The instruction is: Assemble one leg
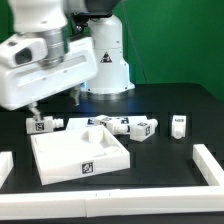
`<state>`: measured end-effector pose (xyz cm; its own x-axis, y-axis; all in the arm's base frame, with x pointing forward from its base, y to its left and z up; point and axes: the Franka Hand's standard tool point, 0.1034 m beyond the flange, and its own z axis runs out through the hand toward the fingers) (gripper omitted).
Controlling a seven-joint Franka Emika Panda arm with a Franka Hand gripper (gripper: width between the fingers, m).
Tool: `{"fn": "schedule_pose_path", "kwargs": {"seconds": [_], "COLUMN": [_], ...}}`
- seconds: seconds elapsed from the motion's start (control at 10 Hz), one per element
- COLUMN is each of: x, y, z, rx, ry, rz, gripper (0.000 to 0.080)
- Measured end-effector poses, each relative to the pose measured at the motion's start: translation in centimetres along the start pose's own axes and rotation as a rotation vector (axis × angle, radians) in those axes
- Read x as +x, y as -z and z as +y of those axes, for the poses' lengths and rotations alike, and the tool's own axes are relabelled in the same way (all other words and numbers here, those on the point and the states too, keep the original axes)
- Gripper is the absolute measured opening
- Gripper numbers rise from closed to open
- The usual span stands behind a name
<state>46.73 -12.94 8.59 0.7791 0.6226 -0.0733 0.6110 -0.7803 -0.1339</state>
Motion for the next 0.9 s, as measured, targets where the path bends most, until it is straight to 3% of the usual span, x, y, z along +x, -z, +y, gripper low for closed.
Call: {"fn": "schedule_pose_path", "kwargs": {"seconds": [0.5,0.6,0.8,0.9], "x": [0.4,0.7,0.7,0.8], "y": [-0.1,-0.6,-1.9,-1.8], "z": [-0.5,0.5,2.3,2.2], "rx": [-0.002,-0.028,-0.013,-0.015], "ry": [-0.008,-0.114,-0.113,-0.113], "rz": [0.002,0.033,0.041,0.042], "gripper": [0.0649,0.0649,0.0649,0.0649]}}
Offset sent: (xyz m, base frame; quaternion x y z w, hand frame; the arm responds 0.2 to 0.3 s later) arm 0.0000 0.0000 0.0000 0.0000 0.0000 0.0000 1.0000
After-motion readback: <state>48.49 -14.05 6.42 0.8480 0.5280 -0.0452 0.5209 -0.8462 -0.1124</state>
